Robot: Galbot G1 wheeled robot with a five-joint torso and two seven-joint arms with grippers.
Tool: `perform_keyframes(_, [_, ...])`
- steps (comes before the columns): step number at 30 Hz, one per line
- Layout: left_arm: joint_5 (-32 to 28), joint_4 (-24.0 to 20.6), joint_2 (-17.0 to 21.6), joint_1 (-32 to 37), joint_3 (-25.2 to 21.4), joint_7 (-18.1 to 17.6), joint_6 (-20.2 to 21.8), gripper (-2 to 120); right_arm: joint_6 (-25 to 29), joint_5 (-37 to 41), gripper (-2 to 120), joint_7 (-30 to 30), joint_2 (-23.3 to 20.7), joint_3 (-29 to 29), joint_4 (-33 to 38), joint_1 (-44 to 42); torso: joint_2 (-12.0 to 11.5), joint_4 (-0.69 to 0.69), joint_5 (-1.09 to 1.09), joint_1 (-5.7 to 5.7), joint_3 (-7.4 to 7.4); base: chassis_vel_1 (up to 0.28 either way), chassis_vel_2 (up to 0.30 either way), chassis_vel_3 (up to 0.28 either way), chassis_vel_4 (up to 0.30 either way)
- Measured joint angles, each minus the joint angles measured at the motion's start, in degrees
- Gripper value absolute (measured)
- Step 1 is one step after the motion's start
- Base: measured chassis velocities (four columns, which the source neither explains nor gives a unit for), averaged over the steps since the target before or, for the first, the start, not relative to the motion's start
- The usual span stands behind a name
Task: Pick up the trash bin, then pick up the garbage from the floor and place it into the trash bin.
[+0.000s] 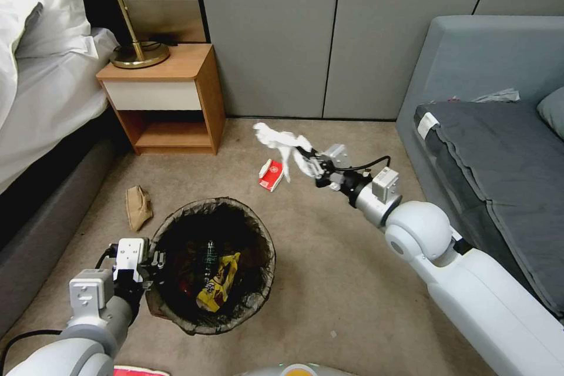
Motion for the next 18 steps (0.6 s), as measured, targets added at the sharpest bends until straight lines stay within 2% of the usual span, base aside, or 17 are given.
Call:
perform_keyframes(3, [0.17,0.00,0.05,0.00,0.49,-0.09,0.00,1,-0.94,0.49,0,0.00,0.04,-5.36,3.04,1.78,0.00,0.00,0.00,0.00,0.00,0.000,0.000,0.000,0.000])
perform_keyframes(8, [0.22,0.00,0.03,-0.04,0.71,-0.15,0.00,1,-1.91,0.72,0,0.03,-0.06,-10.45,5.49,2.74,0.00,0.00,-0.01,0.00,0.00,0.000,0.000,0.000,0.000])
perform_keyframes(18, [0.22,0.00,-0.04,-0.25,0.94,-0.16,0.00,1,-2.70,0.21,0,-0.35,-0.94,-13.80,6.63,1.63,0.00,-0.01,0.00,0.00,0.00,0.000,0.000,0.000,0.000])
